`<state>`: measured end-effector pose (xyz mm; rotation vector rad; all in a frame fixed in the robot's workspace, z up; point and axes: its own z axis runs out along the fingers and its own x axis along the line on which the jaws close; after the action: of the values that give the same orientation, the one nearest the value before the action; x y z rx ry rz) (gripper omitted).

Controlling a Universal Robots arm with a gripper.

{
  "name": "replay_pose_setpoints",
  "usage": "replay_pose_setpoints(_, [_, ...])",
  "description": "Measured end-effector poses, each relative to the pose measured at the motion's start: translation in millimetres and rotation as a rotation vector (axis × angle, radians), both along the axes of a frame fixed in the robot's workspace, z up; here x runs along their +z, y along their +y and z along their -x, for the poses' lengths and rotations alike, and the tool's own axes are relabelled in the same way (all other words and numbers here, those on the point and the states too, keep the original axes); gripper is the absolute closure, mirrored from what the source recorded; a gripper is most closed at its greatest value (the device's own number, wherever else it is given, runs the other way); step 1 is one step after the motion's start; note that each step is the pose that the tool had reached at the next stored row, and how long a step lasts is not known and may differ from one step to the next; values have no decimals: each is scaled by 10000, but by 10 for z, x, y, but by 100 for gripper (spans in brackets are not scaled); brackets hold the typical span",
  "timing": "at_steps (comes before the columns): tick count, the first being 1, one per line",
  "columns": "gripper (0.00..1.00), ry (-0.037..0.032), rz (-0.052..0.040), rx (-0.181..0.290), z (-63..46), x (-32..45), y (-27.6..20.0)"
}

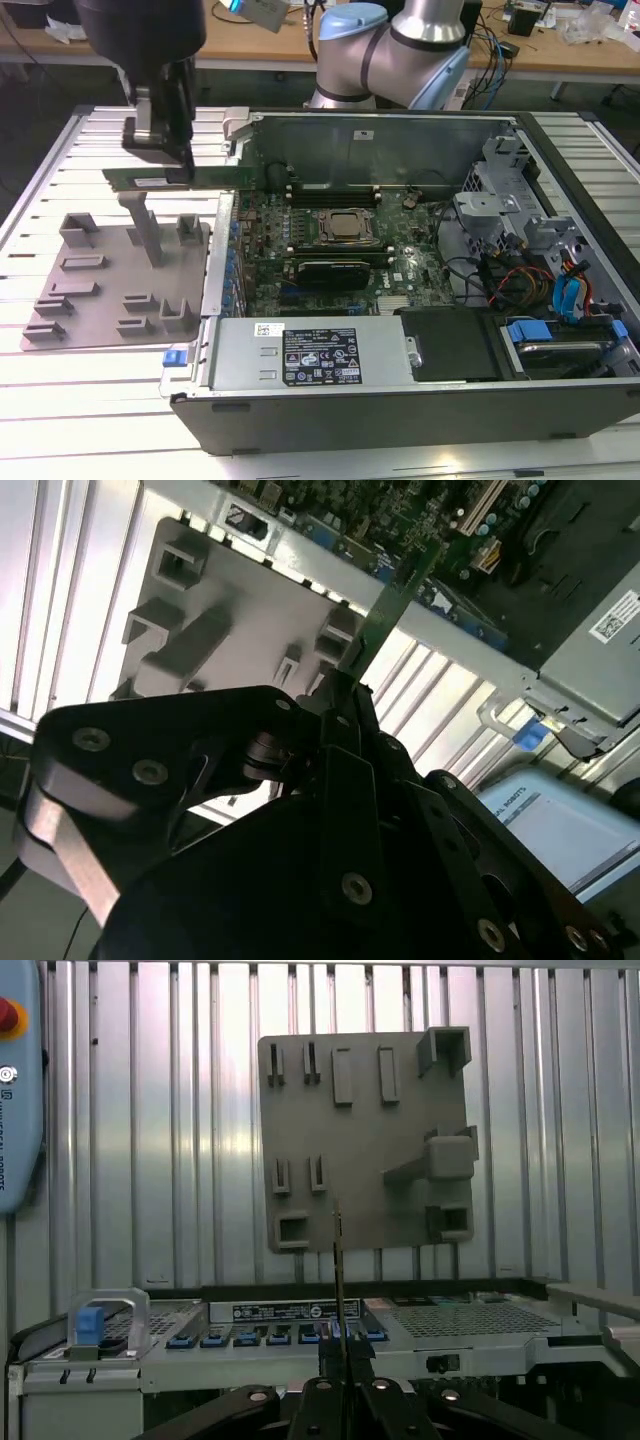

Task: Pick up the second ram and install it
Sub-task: 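Pick up the second ram and move it above second insertion slot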

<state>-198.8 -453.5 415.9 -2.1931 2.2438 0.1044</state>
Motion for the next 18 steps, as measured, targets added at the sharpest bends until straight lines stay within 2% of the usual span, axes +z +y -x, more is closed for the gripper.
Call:
replay_pose_setpoints(12, [89, -1, -1, -1, -662, -1, 0])
replay_pose_setpoints(14, [89, 0, -1, 0, -716, -1, 0])
replay_pose_setpoints(18, [89, -1, -1, -2, -921, -1, 0])
